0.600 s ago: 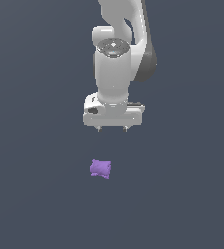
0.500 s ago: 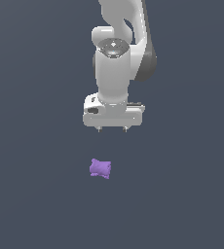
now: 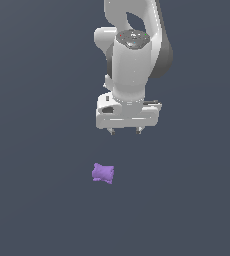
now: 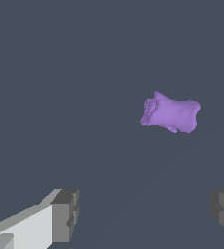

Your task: Pick up the object and move it to a goal position.

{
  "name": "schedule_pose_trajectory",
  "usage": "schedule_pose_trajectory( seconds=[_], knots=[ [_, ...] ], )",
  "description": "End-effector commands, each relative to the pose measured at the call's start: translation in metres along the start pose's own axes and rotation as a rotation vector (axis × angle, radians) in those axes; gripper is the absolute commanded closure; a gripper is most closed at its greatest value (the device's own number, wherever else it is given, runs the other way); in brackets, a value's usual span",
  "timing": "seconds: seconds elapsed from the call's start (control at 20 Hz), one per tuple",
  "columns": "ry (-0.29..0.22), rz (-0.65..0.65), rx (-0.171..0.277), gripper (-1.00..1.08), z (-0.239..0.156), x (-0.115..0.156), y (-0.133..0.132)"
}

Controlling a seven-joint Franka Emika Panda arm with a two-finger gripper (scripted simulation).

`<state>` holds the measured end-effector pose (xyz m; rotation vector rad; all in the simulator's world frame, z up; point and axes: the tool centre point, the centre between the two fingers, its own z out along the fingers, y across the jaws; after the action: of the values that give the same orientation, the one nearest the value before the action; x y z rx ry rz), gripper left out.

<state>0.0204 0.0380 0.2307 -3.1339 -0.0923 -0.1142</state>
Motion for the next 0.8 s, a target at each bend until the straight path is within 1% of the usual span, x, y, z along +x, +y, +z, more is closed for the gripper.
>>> schedule_pose_trajectory(
  seconds=[0.0, 0.35, 0.75],
  knots=[
    [-0.001, 0.002, 0.0, -0.92, 0.0, 0.0, 0.001],
    [-0.002, -0.032, -0.002, -0.92, 0.003, 0.002, 0.002],
    [-0.01, -0.139, -0.005, -0.92, 0.011, 0.01, 0.008]
  ],
)
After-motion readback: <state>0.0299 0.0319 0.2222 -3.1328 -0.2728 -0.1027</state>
